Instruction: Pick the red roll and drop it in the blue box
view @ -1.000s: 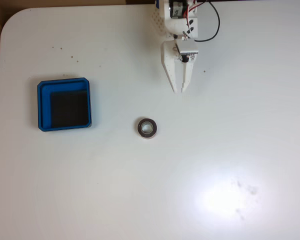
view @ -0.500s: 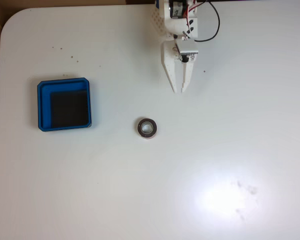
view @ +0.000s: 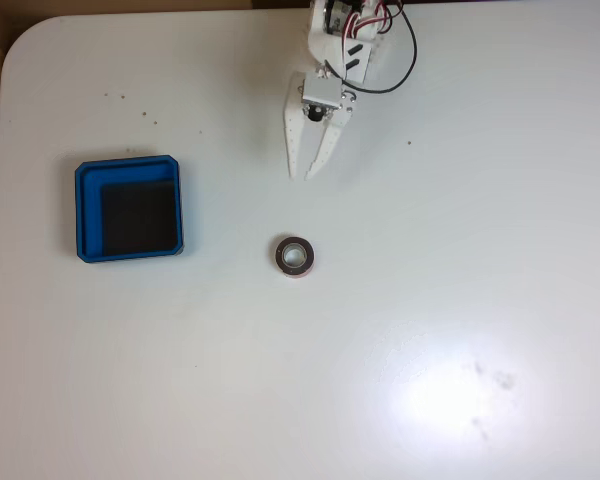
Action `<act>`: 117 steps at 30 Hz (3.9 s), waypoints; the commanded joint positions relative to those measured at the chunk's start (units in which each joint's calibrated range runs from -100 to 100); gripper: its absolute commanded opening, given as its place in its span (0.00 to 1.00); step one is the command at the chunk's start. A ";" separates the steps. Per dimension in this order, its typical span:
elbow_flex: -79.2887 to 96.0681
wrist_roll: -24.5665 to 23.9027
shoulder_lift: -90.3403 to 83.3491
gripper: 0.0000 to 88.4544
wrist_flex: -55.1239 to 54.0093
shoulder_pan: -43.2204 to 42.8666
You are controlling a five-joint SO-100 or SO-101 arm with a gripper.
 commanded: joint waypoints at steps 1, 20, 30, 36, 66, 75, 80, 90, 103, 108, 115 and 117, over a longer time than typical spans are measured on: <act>0.63 0.28 -0.27 0.01 -0.79 3.04; -4.76 0.36 4.67 0.01 -0.79 2.85; -26.69 0.45 34.93 0.01 -0.79 1.97; -41.96 0.01 49.15 0.01 -0.79 0.79; -97.31 -0.25 102.49 0.07 34.86 1.58; -97.31 -0.25 106.42 0.19 34.86 1.67; -97.40 -0.25 108.43 0.19 34.69 1.67; -97.94 -0.25 111.86 0.19 30.24 1.87; -98.20 0.28 116.37 0.19 30.16 1.87; -98.20 0.28 117.88 0.19 30.16 1.87; -98.20 0.45 117.79 0.18 30.24 1.97; -98.20 0.45 117.71 0.14 30.24 2.45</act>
